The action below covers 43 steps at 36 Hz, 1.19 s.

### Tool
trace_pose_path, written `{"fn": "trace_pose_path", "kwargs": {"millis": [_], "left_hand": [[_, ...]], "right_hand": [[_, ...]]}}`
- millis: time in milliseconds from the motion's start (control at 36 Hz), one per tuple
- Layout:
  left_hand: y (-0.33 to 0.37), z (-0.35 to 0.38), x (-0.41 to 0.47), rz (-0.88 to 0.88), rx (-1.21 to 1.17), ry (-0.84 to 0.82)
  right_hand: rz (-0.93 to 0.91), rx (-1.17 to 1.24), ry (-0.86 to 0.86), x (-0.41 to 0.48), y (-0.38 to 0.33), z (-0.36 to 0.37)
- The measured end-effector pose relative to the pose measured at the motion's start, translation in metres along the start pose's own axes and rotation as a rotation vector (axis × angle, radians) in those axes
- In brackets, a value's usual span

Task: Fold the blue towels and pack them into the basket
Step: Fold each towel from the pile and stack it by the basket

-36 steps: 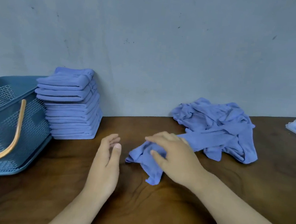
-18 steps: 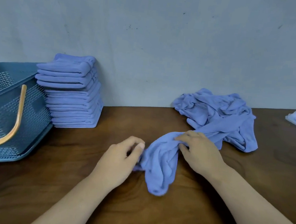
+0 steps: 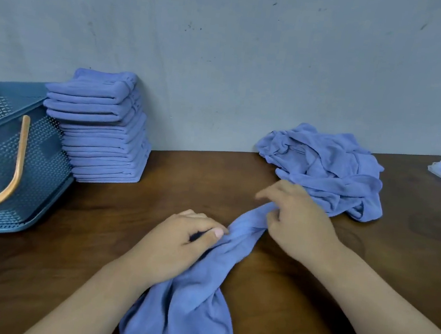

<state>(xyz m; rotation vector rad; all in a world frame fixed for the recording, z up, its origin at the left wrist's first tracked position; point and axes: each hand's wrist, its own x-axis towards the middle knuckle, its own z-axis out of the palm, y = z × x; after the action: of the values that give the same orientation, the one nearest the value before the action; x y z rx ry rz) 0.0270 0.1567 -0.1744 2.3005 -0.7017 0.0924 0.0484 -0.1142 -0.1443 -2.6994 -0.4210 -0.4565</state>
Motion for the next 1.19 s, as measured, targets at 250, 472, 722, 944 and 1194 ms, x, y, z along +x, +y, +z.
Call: {"fn": "trace_pose_path", "kwargs": {"millis": [250,472,722,944,1194], "left_hand": [[-0.003,0.005,-0.008,-0.041,-0.395,-0.122],[-0.008,-0.002,0.003,-0.212,-0.245,0.281],[-0.015,0.003,0.007,-0.331,-0.153,0.372],[-0.015,-0.003,0.006,-0.459,-0.004,0.407],[-0.019,-0.026,0.005,-0.595,-0.137,0.630]], "right_hand": [[0.103,-0.585,-0.139,-0.004,0.024,-0.006],[-0.158,0.205,-0.200,-0.004,-0.012,0.018],[-0.200,0.706,-0.290,-0.008,-0.026,0.015],[0.158,0.685,-0.049,0.007,-0.001,0.013],[0.123,0.920,-0.457,0.003,-0.002,-0.021]]}}
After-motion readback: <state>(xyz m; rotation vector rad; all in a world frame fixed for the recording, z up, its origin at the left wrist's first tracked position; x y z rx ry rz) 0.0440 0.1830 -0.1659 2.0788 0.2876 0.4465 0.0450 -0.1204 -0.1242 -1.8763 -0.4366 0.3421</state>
